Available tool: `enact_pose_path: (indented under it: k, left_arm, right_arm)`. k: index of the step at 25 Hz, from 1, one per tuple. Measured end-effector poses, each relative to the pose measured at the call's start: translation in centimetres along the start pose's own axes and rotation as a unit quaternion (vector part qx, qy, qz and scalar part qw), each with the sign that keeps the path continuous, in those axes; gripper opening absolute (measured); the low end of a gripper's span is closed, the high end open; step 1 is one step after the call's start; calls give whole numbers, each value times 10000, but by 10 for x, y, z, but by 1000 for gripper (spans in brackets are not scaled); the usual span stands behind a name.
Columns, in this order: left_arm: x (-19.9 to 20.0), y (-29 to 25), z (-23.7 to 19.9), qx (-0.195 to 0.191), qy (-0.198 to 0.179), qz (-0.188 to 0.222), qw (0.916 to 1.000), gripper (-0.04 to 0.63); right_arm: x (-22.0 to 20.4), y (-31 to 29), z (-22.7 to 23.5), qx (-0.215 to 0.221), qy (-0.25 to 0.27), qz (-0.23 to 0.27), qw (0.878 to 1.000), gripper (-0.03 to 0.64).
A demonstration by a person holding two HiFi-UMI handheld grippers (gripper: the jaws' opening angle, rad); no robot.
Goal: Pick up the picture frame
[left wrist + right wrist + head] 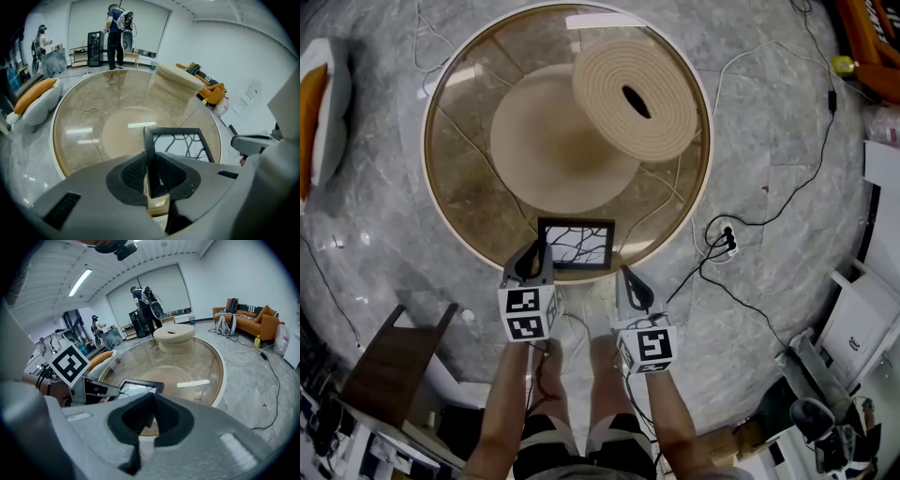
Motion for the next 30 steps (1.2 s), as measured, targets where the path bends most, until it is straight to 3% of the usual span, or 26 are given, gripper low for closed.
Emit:
enact_pose_path:
  k: [18,30]
  left_arm:
    - [17,25,-1,149,-297,378,9987,75]
    - [63,100,0,295,-419,950,9942,75]
  right_arm:
    - [12,14,-13,-36,58,130,9999,0]
    - [74,57,-30,-138,369,547,9977,0]
Point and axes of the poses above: the fingertips, and each gripper's own axes: y backward along the fingers, z to its right, x out of its top, the point moved 2 cm from there along y, backward along the fingers, and after that the axes turned 5 degrees about -z, right-handed, at the moved point
